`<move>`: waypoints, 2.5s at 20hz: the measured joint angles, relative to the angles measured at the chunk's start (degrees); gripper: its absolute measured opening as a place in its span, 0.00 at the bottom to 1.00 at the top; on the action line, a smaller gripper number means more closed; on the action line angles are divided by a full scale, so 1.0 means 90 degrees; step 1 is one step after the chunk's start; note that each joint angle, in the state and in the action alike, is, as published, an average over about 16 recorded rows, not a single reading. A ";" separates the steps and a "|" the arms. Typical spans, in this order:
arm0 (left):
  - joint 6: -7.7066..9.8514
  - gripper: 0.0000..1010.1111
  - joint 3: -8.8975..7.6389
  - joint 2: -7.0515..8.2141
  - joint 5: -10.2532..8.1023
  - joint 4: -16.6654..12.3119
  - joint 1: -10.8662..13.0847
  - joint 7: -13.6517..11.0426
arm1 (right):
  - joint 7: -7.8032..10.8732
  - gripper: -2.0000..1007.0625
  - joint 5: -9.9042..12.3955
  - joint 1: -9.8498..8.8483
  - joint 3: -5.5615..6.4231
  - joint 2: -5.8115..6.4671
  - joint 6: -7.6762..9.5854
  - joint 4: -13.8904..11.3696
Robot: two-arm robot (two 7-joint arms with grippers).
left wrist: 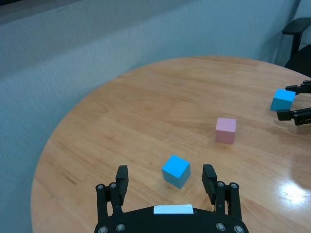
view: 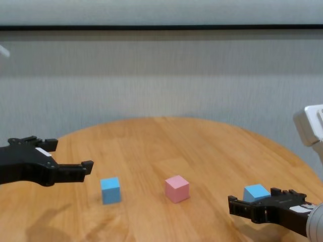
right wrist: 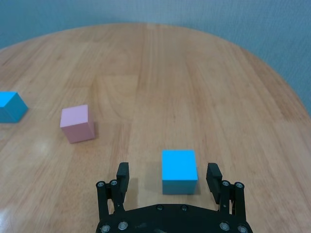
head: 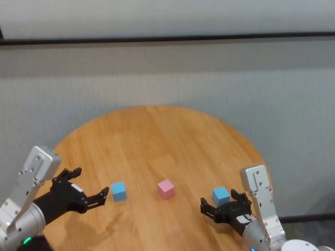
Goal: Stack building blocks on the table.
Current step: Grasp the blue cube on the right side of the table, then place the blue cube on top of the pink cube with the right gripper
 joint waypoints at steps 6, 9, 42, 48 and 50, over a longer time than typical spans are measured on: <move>0.0000 0.99 0.0000 0.0000 0.0000 0.0000 0.0000 0.0000 | 0.0043 0.97 -0.0053 0.0002 0.0061 -0.0047 -0.0003 0.0044; 0.0000 0.99 0.0000 0.0000 0.0000 0.0000 0.0000 0.0000 | 0.0066 0.92 -0.0084 0.0000 0.0096 -0.0074 -0.0011 0.0056; 0.0000 0.99 0.0000 0.0000 0.0000 0.0000 0.0000 0.0000 | 0.0969 0.37 -0.0349 0.0218 0.0455 -0.0179 -0.0502 -0.0223; 0.0000 0.99 0.0000 0.0000 0.0000 0.0000 0.0000 0.0000 | 0.1573 0.37 -0.0150 0.0484 0.0395 -0.0089 -0.0687 -0.0194; 0.0000 0.99 0.0000 0.0000 0.0000 0.0000 0.0000 0.0000 | 0.1753 0.37 -0.0071 0.0573 0.0357 -0.0060 -0.0722 -0.0138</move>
